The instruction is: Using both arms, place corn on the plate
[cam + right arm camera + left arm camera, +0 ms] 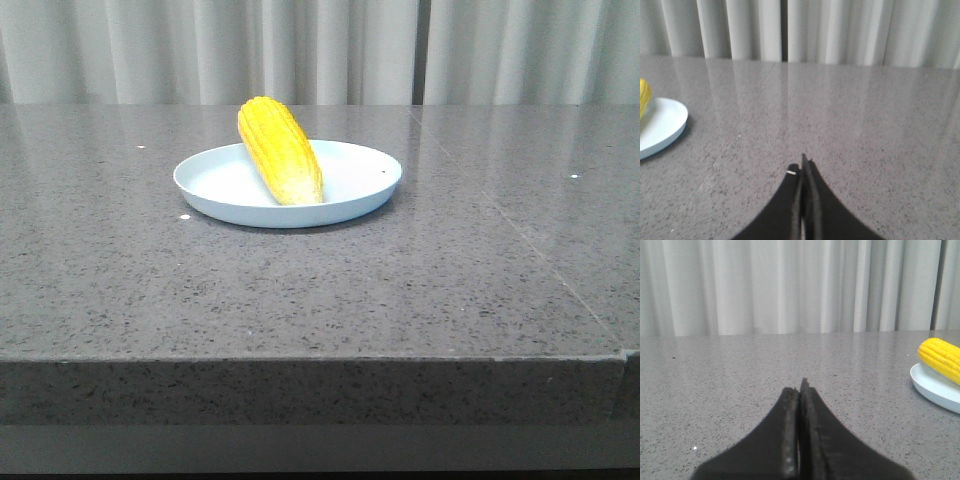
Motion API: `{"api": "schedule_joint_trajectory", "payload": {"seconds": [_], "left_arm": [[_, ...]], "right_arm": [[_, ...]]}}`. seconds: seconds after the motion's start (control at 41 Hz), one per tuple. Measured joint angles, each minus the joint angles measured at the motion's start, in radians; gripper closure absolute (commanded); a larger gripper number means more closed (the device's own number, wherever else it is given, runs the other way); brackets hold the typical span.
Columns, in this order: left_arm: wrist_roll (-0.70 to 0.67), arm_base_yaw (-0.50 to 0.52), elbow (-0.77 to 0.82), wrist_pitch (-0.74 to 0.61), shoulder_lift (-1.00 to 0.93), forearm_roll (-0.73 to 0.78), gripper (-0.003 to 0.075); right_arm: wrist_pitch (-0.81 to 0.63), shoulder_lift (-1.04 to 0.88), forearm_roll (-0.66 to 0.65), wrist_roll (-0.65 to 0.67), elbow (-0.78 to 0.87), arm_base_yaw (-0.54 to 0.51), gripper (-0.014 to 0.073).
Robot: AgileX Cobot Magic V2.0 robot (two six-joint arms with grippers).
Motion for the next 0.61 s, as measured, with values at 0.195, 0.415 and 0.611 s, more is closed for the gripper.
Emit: {"api": "schedule_joint_trajectory", "payload": {"seconds": [0.195, 0.415, 0.611], "left_arm": [[0.0, 0.0, 0.0, -0.005, 0.0, 0.0, 0.0741], [0.0, 0.0, 0.0, -0.005, 0.0, 0.0, 0.0741], [0.0, 0.0, 0.0, -0.005, 0.0, 0.0, 0.0741]], "right_arm": [[-0.211, -0.05, 0.0, 0.0, 0.153, -0.016, 0.0661], [-0.33, -0.051, 0.0, 0.0, 0.215, -0.018, 0.0661], [-0.336, -0.051, 0.0, 0.0, 0.215, -0.018, 0.0661]]}}
